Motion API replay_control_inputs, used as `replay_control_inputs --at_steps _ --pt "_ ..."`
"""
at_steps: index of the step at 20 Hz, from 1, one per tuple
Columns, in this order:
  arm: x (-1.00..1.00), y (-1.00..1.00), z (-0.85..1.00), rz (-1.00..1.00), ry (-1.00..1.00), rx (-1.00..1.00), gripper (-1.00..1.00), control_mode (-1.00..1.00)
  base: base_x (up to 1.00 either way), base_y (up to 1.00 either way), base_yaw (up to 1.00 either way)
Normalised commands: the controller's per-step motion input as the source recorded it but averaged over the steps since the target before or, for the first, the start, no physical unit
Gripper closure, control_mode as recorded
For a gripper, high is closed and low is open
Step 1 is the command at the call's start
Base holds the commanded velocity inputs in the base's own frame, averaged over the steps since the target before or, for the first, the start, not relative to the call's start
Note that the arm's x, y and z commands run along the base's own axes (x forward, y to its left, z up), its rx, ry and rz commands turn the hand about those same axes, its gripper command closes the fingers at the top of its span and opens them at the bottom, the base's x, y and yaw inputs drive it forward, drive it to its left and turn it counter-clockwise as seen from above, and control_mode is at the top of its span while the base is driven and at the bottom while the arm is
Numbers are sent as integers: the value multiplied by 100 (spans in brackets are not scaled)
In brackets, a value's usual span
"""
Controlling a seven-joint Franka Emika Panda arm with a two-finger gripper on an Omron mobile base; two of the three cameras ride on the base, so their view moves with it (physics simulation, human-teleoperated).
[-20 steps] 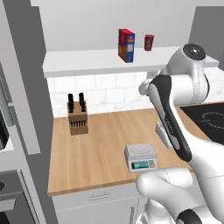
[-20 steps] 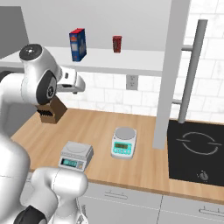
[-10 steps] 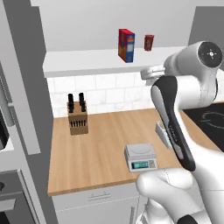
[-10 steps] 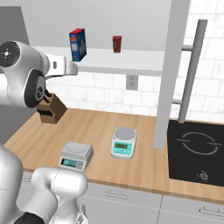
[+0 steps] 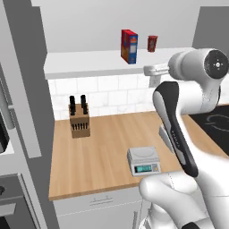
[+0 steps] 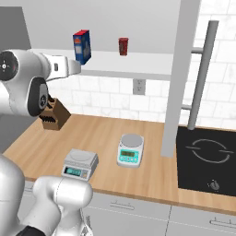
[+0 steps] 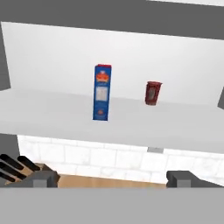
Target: Pick the boxed food and place it on the digital scale for weighing, and close the cabinet.
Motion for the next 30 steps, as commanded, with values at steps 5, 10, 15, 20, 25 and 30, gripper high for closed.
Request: replay_control_inputs --at_steps 5,10,15,20,25,30 --pt "0 0 46 0 -1 0 -100 -100 0 0 0" --pt "2 0 24 0 -16 0 -100 -100 0 0 0" --pt "32 11 2 2 -11 1 -100 -100 0 0 0" --pt "46 6 0 2 -8 2 -100 -100 0 0 0" --pt "35 2 0 2 -2 0 -100 -100 0 0 0" --pt "43 3 0 0 -3 0 -100 -100 0 0 0"
